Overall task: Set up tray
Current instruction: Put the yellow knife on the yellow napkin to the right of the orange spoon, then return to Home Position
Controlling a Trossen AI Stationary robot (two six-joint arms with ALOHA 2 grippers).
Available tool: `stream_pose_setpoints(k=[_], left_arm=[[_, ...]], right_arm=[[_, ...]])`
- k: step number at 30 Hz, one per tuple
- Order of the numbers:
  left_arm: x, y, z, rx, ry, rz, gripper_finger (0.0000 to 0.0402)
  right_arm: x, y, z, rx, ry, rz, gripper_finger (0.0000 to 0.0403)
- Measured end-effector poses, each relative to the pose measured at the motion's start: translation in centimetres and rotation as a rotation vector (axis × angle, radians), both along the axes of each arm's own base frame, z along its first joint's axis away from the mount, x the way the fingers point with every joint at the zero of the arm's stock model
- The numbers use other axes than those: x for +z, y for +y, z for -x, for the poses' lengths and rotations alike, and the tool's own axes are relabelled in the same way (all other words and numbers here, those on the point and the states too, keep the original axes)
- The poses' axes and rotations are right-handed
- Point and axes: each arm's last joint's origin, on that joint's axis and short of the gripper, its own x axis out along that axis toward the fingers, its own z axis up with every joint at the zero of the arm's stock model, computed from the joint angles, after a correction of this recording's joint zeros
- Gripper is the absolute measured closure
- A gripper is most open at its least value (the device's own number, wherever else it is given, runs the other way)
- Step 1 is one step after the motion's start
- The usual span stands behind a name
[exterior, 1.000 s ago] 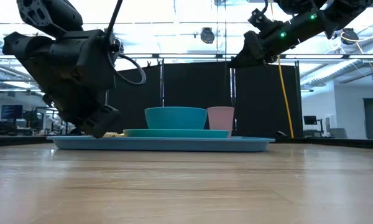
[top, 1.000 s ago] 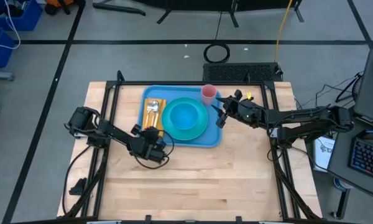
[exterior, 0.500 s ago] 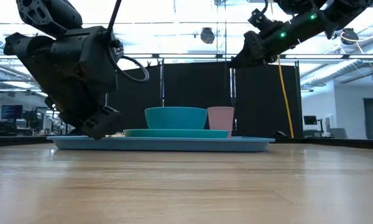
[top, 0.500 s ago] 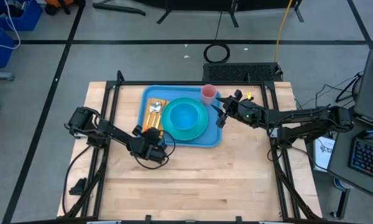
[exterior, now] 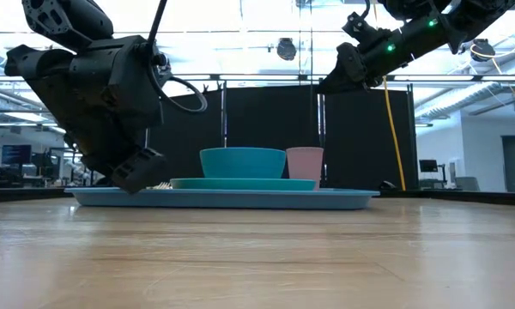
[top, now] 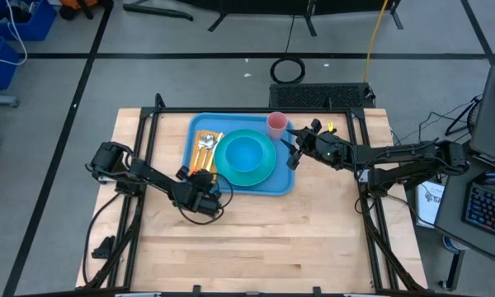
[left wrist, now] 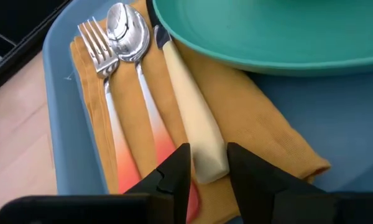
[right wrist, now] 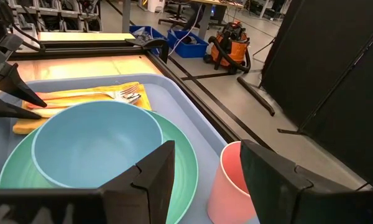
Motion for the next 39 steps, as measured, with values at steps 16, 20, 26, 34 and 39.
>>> stream_pose_setpoints(k=[16, 20, 26, 34, 39], left_arm=[[0.3, -0.8, 0.1, -0.055, -0.005, -0.059, 0.029], [0.5, -1.4, 0.3, -0.072, -0.044, -0.127, 0.029], [1.7, -2.7, 0.7, -0.073, -0.191, -0.193, 0.0291], [3.0, -4.3, 2.5, 0.018, -0.586, -0.284, 0.0291], [4.6, -4.6, 4.6, 0.049, -0.707, -0.259, 0.0291]], right_arm=[[0.0, 0.0, 0.0, 0.0, 0.001, 0.0, 0.0232], [0.0, 0.0, 0.0, 0.0, 0.001, 0.0, 0.0232], [0.0, 0.0, 0.0, 0.0, 0.001, 0.0, 0.0232], [0.0, 0.0, 0.0, 0.0, 0.001, 0.0, 0.0232], [0.0, 0.0, 0.0, 0.0, 0.001, 0.0, 0.0232]])
